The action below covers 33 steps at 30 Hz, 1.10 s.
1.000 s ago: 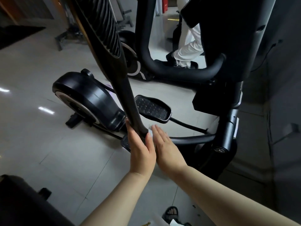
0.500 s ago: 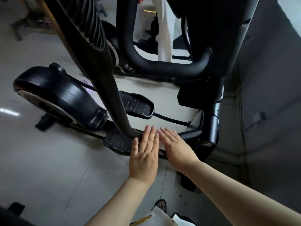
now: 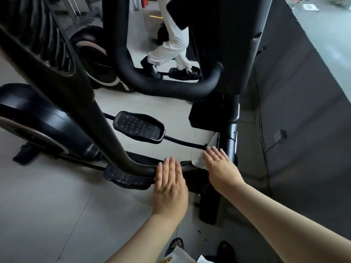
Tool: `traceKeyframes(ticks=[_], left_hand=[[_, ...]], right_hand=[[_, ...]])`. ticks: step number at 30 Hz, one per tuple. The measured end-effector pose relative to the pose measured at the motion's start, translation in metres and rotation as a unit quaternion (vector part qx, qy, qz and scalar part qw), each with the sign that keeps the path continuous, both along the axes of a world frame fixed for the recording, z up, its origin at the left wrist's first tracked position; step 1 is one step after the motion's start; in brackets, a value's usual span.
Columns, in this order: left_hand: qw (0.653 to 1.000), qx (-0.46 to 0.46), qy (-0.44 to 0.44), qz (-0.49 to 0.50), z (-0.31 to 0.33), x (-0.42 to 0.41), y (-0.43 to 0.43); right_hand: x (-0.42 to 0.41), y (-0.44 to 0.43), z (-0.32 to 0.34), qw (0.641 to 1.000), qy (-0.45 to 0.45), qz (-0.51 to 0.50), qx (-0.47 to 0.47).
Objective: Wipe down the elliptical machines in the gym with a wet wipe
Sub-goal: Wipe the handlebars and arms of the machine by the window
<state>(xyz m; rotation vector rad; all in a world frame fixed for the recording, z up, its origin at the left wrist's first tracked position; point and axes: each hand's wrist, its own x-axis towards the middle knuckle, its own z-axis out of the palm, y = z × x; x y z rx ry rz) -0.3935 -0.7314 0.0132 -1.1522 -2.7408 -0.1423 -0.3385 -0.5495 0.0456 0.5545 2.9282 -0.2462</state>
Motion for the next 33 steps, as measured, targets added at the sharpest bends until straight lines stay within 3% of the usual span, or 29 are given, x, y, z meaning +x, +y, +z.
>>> traceKeyframes(ticks=[2,6,12,21,24,27,29,33], left_hand=[[1.0,0.002,-0.019,-0.001,-0.002,0.003,0.009],[0.999,0.001,-0.053,0.012,-0.002,0.008,0.028],[0.992,0.037,-0.103,0.066,-0.002,0.02,0.062],[0.936,0.109,-0.27,0.199,0.025,0.044,0.096],[0.885,0.224,-0.329,0.241,0.043,0.056,0.11],[0.79,0.367,-0.395,0.293,0.07,0.065,0.119],[0.734,0.444,-0.415,0.304,0.082,0.065,0.121],[0.695,0.54,-0.378,0.287,0.109,0.059,0.125]], right_hand=[[-0.002,0.0,0.004,1.0,-0.027,0.0,0.009],[-0.001,-0.005,0.007,0.993,-0.028,0.108,-0.045],[-0.002,0.038,0.012,0.986,-0.111,0.1,0.074],[0.013,0.047,0.016,0.968,-0.041,0.237,-0.076],[0.014,0.059,0.028,0.952,0.031,0.213,-0.219],[0.018,0.061,0.041,0.921,0.102,0.099,-0.362],[0.023,0.062,0.05,0.905,0.153,0.083,-0.389],[0.036,0.067,0.074,0.85,0.215,0.063,-0.477]])
